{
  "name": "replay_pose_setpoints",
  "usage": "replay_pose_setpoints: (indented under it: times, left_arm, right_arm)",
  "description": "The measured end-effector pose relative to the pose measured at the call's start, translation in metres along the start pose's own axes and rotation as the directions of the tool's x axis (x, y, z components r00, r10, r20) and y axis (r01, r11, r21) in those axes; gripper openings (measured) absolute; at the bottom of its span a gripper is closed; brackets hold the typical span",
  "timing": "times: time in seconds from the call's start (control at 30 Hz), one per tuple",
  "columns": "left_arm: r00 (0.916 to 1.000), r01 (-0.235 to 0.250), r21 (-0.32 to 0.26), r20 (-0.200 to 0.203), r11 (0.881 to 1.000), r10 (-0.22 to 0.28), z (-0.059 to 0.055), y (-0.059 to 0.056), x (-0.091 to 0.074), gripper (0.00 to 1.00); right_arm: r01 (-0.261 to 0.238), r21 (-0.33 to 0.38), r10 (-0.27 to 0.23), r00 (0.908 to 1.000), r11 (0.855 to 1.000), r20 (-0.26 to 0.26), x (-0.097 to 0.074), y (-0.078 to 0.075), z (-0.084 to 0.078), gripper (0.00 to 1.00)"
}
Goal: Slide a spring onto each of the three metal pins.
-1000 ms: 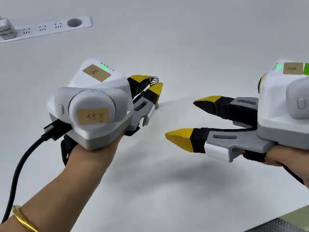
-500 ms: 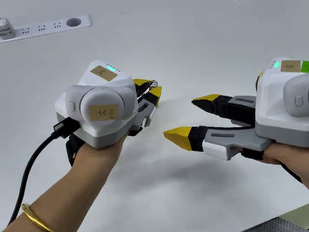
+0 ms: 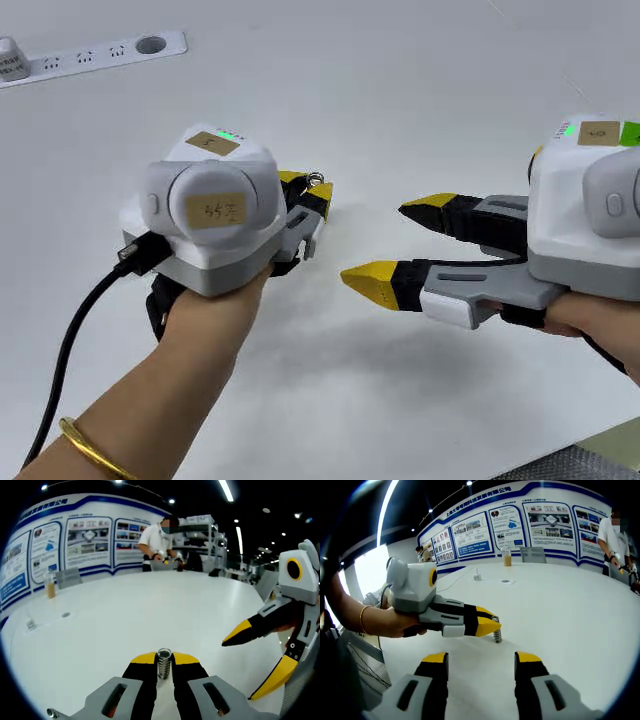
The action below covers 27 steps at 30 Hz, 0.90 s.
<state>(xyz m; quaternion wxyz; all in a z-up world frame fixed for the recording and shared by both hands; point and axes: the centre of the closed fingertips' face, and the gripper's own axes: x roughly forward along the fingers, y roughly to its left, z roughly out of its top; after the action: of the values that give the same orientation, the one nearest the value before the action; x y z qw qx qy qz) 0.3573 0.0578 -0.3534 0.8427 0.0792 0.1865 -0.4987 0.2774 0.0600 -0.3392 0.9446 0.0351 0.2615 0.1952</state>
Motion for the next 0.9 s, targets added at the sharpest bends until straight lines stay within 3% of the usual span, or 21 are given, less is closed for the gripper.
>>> replay_pose_setpoints:
  times: [0.9]
  left_arm:
    - [0.9991, -0.003, 0.019, -0.043, 1.000, 0.004, -0.0093, 0.0011, 0.0025, 0.13]
  right_arm:
    - [0.010, -0.003, -0.010, 0.9999, 1.000, -0.010, -0.0002, -0.0030, -0.0009, 0.55]
